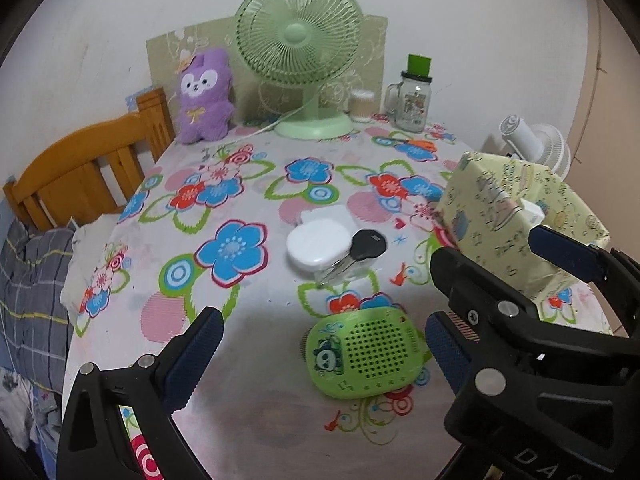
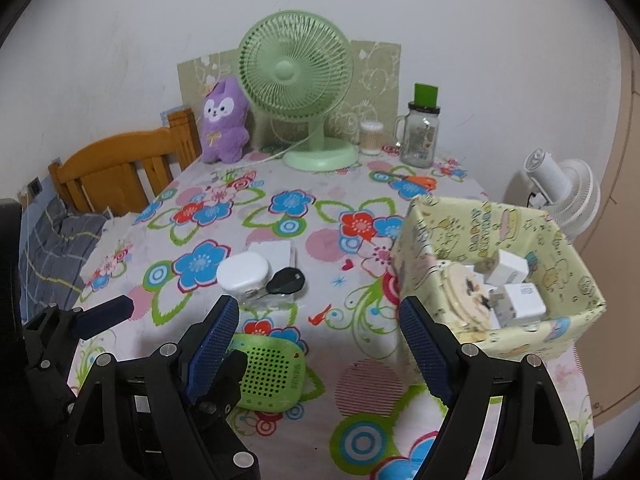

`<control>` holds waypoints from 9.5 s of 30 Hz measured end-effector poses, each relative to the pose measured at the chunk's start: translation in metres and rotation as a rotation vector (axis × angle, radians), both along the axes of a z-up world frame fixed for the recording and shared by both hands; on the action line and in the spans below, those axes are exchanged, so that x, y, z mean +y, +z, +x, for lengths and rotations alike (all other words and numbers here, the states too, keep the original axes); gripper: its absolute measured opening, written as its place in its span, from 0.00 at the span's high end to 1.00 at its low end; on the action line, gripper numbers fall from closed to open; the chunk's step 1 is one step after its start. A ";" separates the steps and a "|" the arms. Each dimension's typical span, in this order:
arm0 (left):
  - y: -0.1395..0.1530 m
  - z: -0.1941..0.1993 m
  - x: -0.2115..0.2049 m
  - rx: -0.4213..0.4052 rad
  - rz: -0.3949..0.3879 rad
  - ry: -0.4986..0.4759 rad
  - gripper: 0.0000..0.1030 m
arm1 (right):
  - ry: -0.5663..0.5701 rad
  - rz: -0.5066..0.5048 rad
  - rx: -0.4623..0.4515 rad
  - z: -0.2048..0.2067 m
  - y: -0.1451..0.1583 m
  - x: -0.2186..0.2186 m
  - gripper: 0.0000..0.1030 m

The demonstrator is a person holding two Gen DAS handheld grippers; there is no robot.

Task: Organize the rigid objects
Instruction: 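Withdraw both grippers from the box toward the white puck and black key fob, then grasp the white round puck with the left gripper while the right gripper grasps the black key fob, then carry the white puck with the left gripper while the right gripper carries the key fob to the yellow box, then lower and open the left gripper in the box while the right gripper releases the key fob, then withdraw both grippers up and away from the yellow box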

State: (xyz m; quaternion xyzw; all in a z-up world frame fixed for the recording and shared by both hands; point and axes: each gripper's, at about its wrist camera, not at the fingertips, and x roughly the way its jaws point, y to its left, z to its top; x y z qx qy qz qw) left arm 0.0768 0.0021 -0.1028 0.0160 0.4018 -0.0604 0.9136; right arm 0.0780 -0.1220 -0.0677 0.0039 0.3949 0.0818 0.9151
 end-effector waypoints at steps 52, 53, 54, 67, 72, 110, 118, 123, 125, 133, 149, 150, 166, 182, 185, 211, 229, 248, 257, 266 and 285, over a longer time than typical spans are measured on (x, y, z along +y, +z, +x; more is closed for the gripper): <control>-0.038 0.086 0.004 0.009 -0.073 -0.023 0.52 | -0.037 0.043 0.113 0.093 -0.059 0.015 0.18; -0.038 0.085 0.004 0.010 -0.069 -0.022 0.52 | -0.037 0.042 0.115 0.093 -0.059 0.015 0.18; -0.037 0.085 0.004 0.007 -0.061 -0.023 0.52 | -0.037 0.038 0.114 0.093 -0.059 0.016 0.18; -0.043 0.070 0.029 0.019 -0.003 0.067 0.52 | -0.041 0.010 0.160 0.091 -0.070 0.029 0.18; -0.050 0.073 0.032 0.036 -0.010 0.066 0.52 | -0.038 -0.004 0.170 0.092 -0.077 0.032 0.21; -0.037 0.048 0.031 -0.001 -0.014 0.077 0.52 | 0.037 0.005 0.096 0.060 -0.051 0.047 0.63; -0.025 0.032 0.024 -0.025 -0.014 0.072 0.52 | 0.029 0.009 0.071 0.043 -0.037 0.039 0.63; -0.018 0.020 0.019 -0.041 -0.012 0.070 0.52 | 0.026 0.015 0.055 0.033 -0.028 0.034 0.63; -0.014 0.015 0.016 -0.049 -0.011 0.067 0.52 | 0.023 0.017 0.048 0.029 -0.024 0.031 0.63; -0.003 -0.004 0.006 -0.068 -0.013 0.059 0.52 | 0.008 0.018 0.026 0.008 -0.010 0.018 0.63; 0.021 -0.030 -0.019 -0.093 -0.009 0.044 0.52 | -0.015 0.019 0.003 -0.019 0.016 -0.010 0.63; 0.023 -0.030 -0.021 -0.094 -0.007 0.042 0.52 | -0.017 0.019 0.001 -0.020 0.018 -0.012 0.63; 0.054 -0.030 -0.046 -0.133 0.012 0.025 0.52 | -0.028 0.054 -0.020 -0.019 0.045 -0.038 0.63; 0.064 -0.004 -0.094 -0.133 0.015 -0.022 0.52 | -0.070 0.055 -0.030 0.005 0.053 -0.086 0.63; 0.064 0.001 -0.104 -0.131 0.009 -0.030 0.52 | -0.078 0.046 -0.030 0.011 0.053 -0.096 0.63; 0.046 0.038 -0.191 -0.077 0.023 -0.143 0.52 | -0.183 0.029 0.009 0.039 0.028 -0.180 0.63; 0.017 0.056 -0.224 -0.007 0.048 -0.183 0.52 | -0.217 0.027 0.084 0.056 -0.008 -0.210 0.63; 0.006 0.060 -0.227 0.010 0.092 -0.177 0.30 | -0.218 0.039 0.132 0.068 -0.032 -0.217 0.63; 0.008 0.057 -0.228 0.007 0.096 -0.189 0.26 | -0.221 0.034 0.131 0.071 -0.033 -0.216 0.61; 0.013 0.049 -0.224 -0.005 0.098 -0.199 0.18 | -0.231 0.053 0.119 0.061 -0.028 -0.213 0.37; 0.033 0.021 -0.206 -0.054 0.087 -0.216 0.10 | -0.252 0.032 0.076 0.030 -0.003 -0.199 0.27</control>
